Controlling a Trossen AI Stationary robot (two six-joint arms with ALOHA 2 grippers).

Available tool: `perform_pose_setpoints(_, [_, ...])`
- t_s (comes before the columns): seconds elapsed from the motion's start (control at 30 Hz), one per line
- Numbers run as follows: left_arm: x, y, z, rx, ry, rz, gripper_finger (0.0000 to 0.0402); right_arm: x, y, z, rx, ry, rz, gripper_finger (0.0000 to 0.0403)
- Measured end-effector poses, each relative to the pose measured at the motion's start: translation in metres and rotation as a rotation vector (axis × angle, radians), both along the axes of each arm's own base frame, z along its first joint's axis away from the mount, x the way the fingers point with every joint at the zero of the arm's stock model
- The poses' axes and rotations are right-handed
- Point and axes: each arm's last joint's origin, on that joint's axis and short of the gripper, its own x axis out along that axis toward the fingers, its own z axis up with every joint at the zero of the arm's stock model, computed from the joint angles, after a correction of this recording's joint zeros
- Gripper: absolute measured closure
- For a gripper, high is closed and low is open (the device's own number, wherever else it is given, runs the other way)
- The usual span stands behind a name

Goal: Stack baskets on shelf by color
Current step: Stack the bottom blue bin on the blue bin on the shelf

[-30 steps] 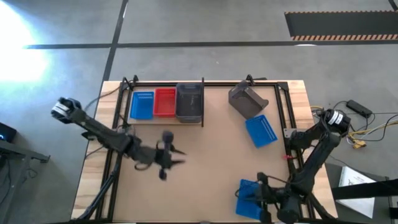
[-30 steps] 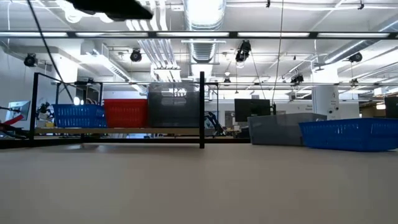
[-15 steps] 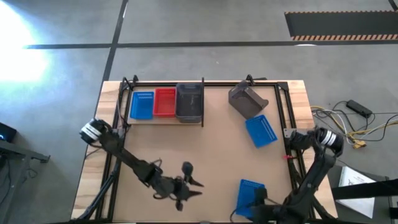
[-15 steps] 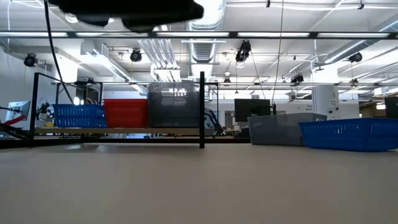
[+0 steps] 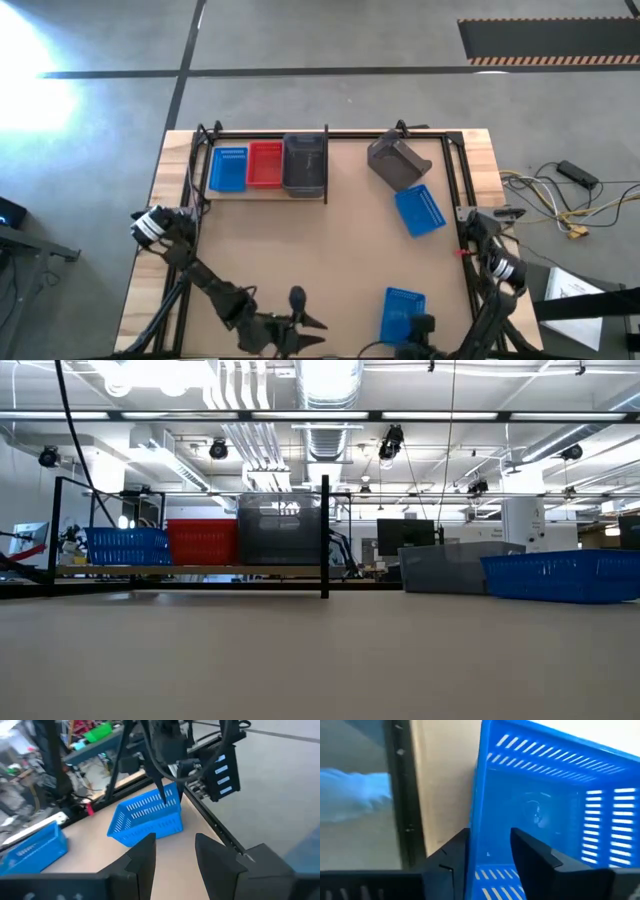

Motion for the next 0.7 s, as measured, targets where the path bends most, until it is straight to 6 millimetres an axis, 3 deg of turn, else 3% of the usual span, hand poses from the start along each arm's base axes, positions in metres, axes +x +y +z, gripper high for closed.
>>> perform_pose_setpoints(0.17, [-0.019,-0.016,0.001,0.02,-0.024,0.053,0.0279,0.011,0.008,-0.007,-0.069,0.038,0.092,0.032])
perform_pose_setpoints(0.3, [-0.039,-0.027,0.006,0.055,-0.047,0.125,0.0279,0.042,-0.006,-0.008,-0.122,0.051,0.159,0.0383])
perform_pose_setpoints(0.47, [-0.077,-0.04,0.028,0.093,-0.112,0.309,0.0279,0.101,-0.046,0.003,-0.161,-0.013,0.233,0.0394])
perform_pose_setpoints(0.7, [-0.117,-0.046,0.054,0.02,-0.172,0.405,0.0279,0.207,-0.114,0.014,0.028,-0.255,0.332,0.0394])
